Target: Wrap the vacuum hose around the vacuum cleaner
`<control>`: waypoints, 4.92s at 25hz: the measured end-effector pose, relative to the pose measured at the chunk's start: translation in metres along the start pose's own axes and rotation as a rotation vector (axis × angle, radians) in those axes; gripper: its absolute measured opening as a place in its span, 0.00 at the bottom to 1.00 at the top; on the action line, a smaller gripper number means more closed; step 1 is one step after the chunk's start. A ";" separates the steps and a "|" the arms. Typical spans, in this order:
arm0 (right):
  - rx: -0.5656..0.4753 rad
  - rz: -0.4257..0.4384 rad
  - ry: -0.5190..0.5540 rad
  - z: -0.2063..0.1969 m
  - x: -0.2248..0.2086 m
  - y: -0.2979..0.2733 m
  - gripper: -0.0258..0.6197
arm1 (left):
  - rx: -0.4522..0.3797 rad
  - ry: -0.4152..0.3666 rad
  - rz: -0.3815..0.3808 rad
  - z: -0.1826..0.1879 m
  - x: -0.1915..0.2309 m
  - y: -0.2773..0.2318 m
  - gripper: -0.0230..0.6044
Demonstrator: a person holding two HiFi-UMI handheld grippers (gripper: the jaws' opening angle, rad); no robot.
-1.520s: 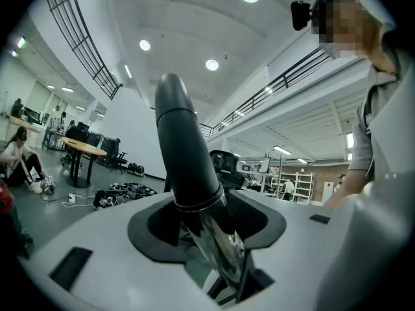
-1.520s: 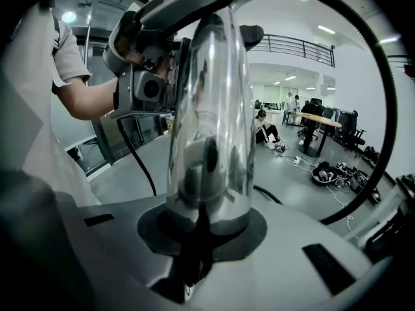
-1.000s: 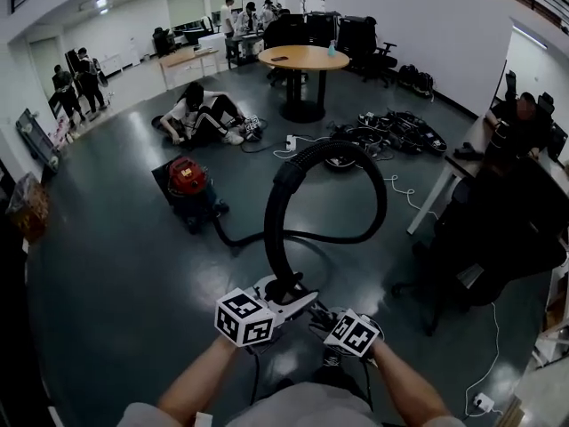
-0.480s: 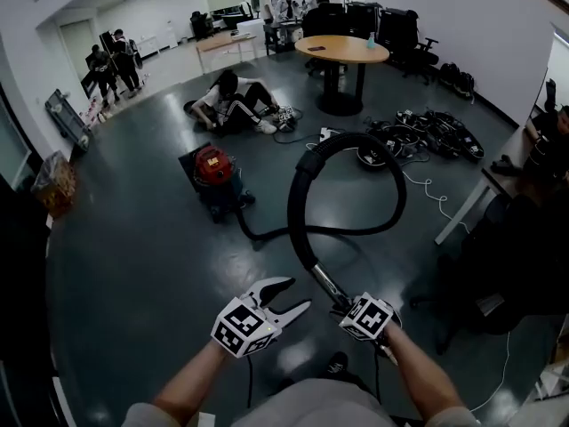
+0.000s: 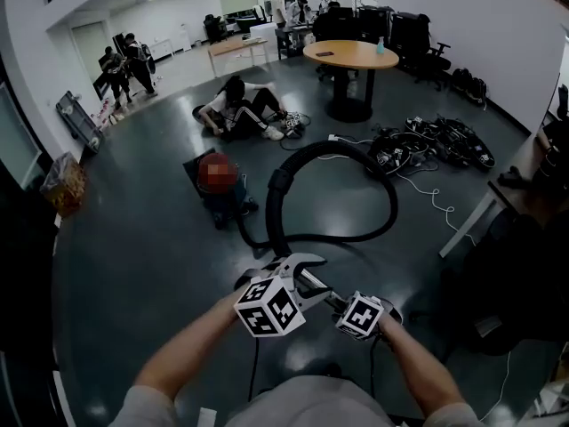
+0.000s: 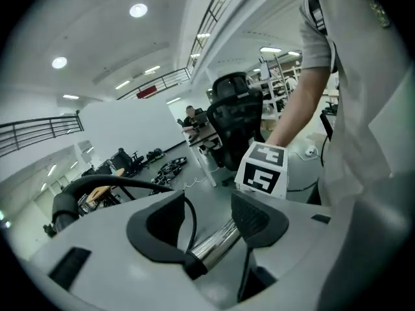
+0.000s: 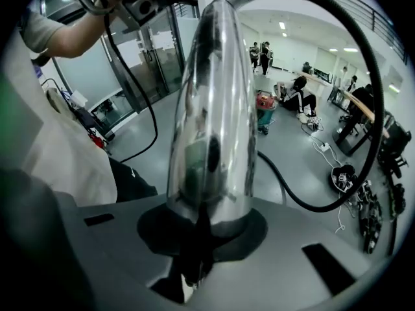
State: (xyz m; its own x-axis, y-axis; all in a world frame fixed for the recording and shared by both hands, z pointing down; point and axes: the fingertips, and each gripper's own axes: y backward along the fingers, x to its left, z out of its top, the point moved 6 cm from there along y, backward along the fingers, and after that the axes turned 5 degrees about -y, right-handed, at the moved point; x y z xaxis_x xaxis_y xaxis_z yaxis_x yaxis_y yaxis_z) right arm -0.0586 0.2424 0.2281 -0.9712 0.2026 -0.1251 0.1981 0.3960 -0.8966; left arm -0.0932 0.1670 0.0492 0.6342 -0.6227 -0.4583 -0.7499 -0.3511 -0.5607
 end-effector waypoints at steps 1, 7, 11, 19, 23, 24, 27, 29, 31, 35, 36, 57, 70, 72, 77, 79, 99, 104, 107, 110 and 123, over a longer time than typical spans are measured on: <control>0.009 0.001 0.017 -0.002 -0.005 0.002 0.13 | 0.035 -0.033 -0.032 0.000 0.001 -0.010 0.40; 0.079 -0.024 0.146 -0.009 -0.036 0.012 0.13 | 0.186 -0.118 -0.272 -0.002 -0.003 -0.056 0.40; 0.133 -0.018 0.186 -0.009 -0.052 0.011 0.13 | 0.258 -0.187 -0.401 -0.015 -0.002 -0.082 0.40; 0.215 -0.022 0.134 0.033 -0.083 -0.004 0.13 | 0.285 -0.301 -0.589 -0.084 0.024 -0.117 0.40; 0.279 -0.037 0.083 0.058 -0.097 -0.012 0.13 | 0.267 -0.348 -0.680 -0.125 0.039 -0.127 0.40; 0.288 -0.036 0.069 0.064 -0.100 -0.013 0.13 | 0.257 -0.354 -0.700 -0.133 0.043 -0.129 0.40; 0.313 -0.055 0.059 0.086 -0.105 -0.015 0.13 | 0.208 -0.339 -0.758 -0.150 0.053 -0.126 0.40; 0.348 -0.058 0.051 0.096 -0.107 -0.019 0.13 | 0.172 -0.319 -0.773 -0.160 0.060 -0.123 0.40; 0.376 -0.059 0.039 0.104 -0.111 -0.022 0.13 | 0.146 -0.294 -0.769 -0.167 0.069 -0.124 0.35; 0.404 -0.029 -0.002 0.112 -0.111 -0.027 0.13 | 0.120 -0.248 -0.812 -0.176 0.077 -0.122 0.30; 0.404 -0.017 -0.013 0.114 -0.110 -0.029 0.13 | 0.120 -0.244 -0.827 -0.178 0.078 -0.121 0.29; 0.180 -0.212 0.075 0.157 -0.134 0.005 0.32 | 0.173 -0.040 -0.750 -0.214 0.099 -0.124 0.29; 0.222 -0.421 0.463 0.164 -0.141 0.047 0.34 | 0.131 0.094 -0.693 -0.193 0.111 -0.144 0.28; 0.197 -0.392 0.451 0.160 -0.146 0.050 0.34 | 0.147 0.106 -0.684 -0.190 0.111 -0.148 0.28; 0.013 -0.297 0.336 0.159 -0.173 0.072 0.34 | 0.232 0.137 -0.632 -0.199 0.120 -0.164 0.28; -0.072 -0.280 0.297 0.161 -0.186 0.082 0.34 | 0.268 0.189 -0.600 -0.208 0.129 -0.164 0.28; -0.951 0.035 -0.428 0.107 -0.307 0.100 0.23 | 0.266 0.860 -0.192 -0.210 0.206 -0.210 0.28; -1.070 0.219 -0.578 0.138 -0.332 0.081 0.23 | 0.169 0.905 -0.144 -0.193 0.223 -0.213 0.28; -1.111 0.265 -0.633 0.161 -0.342 0.075 0.30 | 0.128 0.916 -0.150 -0.188 0.228 -0.211 0.28; -1.124 0.292 -0.694 0.186 -0.358 0.071 0.45 | 0.105 0.919 -0.161 -0.192 0.241 -0.209 0.28; -1.204 0.367 -0.903 0.288 -0.392 0.030 0.46 | 0.011 0.911 -0.229 -0.231 0.277 -0.184 0.28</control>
State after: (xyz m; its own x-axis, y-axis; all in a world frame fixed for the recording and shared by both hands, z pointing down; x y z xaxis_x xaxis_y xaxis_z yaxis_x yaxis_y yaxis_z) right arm 0.2898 -0.0833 0.1282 -0.5134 0.0333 -0.8575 -0.0096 0.9990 0.0446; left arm 0.1770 -0.1028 0.1848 0.3706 -0.8486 0.3776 -0.6204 -0.5287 -0.5792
